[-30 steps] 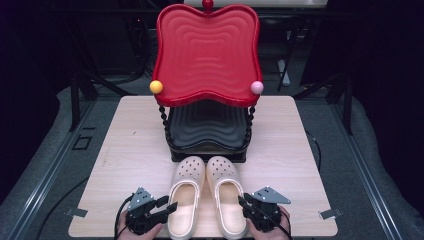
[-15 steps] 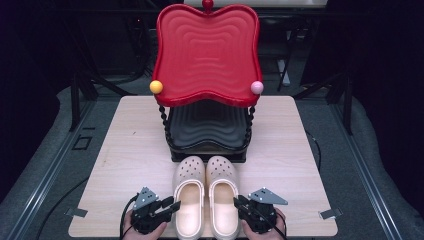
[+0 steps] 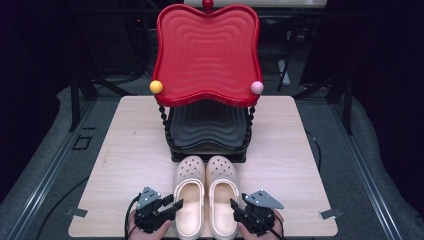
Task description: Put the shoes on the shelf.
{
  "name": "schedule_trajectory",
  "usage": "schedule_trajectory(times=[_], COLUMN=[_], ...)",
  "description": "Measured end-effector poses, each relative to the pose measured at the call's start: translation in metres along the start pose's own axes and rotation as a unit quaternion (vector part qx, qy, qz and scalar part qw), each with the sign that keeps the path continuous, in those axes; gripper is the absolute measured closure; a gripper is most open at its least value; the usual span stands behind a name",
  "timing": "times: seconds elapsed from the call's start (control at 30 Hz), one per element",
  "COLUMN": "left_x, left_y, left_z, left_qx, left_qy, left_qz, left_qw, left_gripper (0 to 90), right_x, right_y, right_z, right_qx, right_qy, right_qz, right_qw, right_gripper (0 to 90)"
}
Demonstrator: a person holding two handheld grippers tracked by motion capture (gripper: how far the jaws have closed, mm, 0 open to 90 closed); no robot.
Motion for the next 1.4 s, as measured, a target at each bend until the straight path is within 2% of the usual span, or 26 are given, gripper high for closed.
schedule_trajectory(times=[0.07,0.1,0.17,0.23,0.33,0.4,0.67,0.73,0.87,0.97,1.07,1.17,1.23,1.27,1.4], left_x=[0.0,-0.001,-0.002,-0.002,-0.001,-0.001,0.0,0.0,0.0,-0.001,-0.002,-0.004,-0.003,-0.003,-0.003], left_y=[0.0,0.001,0.002,0.003,0.003,0.004,0.005,0.004,0.005,0.004,0.004,0.003,0.001,-0.001,-0.006], left_z=[0.001,0.002,0.003,0.004,0.004,0.004,0.003,0.004,0.004,0.002,0.001,0.0,-0.003,-0.004,-0.009], left_qx=[0.0,0.0,0.001,-0.004,-0.006,-0.006,-0.005,-0.002,-0.002,0.003,0.007,0.004,-0.002,-0.007,-0.012], left_qy=[0.0,0.0,-0.001,0.002,0.004,0.005,-0.001,-0.001,0.0,-0.001,-0.006,-0.001,0.003,0.003,0.007], left_qz=[-0.003,-0.004,-0.004,-0.01,-0.019,-0.022,-0.026,-0.024,-0.026,-0.028,-0.018,-0.016,-0.015,-0.014,-0.008], left_qw=[1.0,1.0,1.0,0.9999,0.9998,0.9997,0.9996,0.9997,0.9997,0.9996,0.9998,0.9999,0.9999,0.9999,0.9999], left_gripper=[58.5,58.4,58.4,58.9,61.8,61.9,62.4,62.3,63.5,66.2,69.4,71.0,72.6,73.3,74.4], right_x=[-0.002,-0.002,-0.002,-0.001,-0.002,-0.003,-0.004,-0.003,-0.001,-0.001,0.0,0.002,0.002,0.002,0.003], right_y=[0.002,0.006,0.01,0.012,0.014,0.016,0.019,0.019,0.019,0.019,0.018,0.017,0.016,0.015,0.011], right_z=[0.002,0.003,0.004,0.004,0.004,0.006,0.007,0.007,0.01,0.01,0.01,0.011,0.01,0.01,0.008], right_qx=[0.025,0.022,0.021,0.028,0.029,0.034,0.022,0.021,0.021,0.015,0.022,0.015,0.008,0.015,-0.001], right_qy=[0.006,0.016,0.022,0.019,0.002,-0.003,0.039,0.043,0.038,0.064,0.086,0.082,0.092,0.093,0.099], right_qz=[-0.005,-0.007,-0.009,-0.015,-0.004,-0.009,-0.01,-0.006,0.003,0.004,-0.024,-0.021,-0.028,-0.032,-0.039], right_qw=[0.9997,0.9996,0.9995,0.9993,0.9996,0.9994,0.999,0.9988,0.9991,0.9978,0.9958,0.9963,0.9953,0.995,0.9944], right_gripper=[55.7,55.8,55.8,58.2,63.2,64.6,66.6,66.7,67.7,70.6,71.2,73.0,73.6,73.9,74.5])
Point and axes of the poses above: each handheld gripper's, and its own axes: y roughly forward along the jaws, z roughly out of its underside, x roughly to its left, the point moved 5 cm from there along y, roughly forward along the jaws
